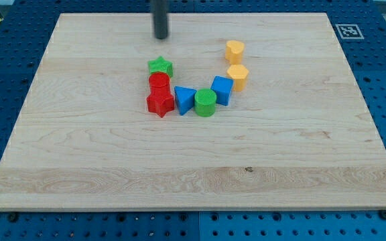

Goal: Slide the blue triangle slightly up

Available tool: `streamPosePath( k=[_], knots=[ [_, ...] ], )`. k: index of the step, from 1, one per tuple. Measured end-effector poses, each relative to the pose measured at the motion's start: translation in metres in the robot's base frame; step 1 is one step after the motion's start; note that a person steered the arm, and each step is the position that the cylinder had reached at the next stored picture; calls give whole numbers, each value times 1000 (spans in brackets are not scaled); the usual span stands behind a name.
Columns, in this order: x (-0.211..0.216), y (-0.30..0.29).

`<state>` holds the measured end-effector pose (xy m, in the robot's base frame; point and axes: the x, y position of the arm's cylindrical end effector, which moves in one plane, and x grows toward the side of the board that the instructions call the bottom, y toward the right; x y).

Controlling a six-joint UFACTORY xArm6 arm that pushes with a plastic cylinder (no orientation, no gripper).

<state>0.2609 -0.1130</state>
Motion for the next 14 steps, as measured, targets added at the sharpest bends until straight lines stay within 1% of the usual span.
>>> streamPosePath(
  k=[1,2,3,4,5,6,8,9,10,12,14],
  knots=[
    [1,-96],
    [40,-155],
    [133,-160],
    [237,-148],
    [314,-84],
    [330,-6],
    [317,112],
    [288,135],
    [262,130],
    [242,85],
    [228,96]
  ],
)
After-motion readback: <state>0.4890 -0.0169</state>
